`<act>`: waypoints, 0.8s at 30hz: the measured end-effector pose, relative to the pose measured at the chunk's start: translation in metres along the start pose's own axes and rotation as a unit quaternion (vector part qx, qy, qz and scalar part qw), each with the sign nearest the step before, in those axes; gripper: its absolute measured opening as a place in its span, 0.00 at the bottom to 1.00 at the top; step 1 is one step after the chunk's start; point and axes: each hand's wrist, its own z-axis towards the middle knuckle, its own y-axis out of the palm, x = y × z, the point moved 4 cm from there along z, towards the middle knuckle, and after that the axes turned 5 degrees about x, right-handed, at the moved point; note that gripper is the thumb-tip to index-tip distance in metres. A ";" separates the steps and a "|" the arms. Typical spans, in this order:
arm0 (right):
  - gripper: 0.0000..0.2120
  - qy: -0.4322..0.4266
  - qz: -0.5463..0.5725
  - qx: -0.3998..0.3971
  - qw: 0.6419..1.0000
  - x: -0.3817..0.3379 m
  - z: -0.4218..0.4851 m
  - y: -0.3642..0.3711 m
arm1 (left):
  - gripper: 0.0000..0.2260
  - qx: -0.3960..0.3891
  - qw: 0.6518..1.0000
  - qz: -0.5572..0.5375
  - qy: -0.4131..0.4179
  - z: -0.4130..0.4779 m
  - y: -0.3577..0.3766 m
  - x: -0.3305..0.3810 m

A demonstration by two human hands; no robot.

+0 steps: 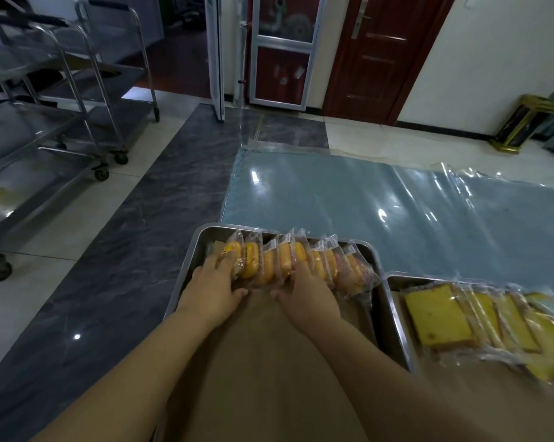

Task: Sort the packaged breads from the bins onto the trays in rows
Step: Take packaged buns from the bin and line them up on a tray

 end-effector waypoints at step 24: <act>0.17 -0.087 -0.073 -0.022 0.993 0.132 -0.251 -0.196 | 0.20 -0.064 0.987 -0.096 0.115 -0.260 -0.039 0.199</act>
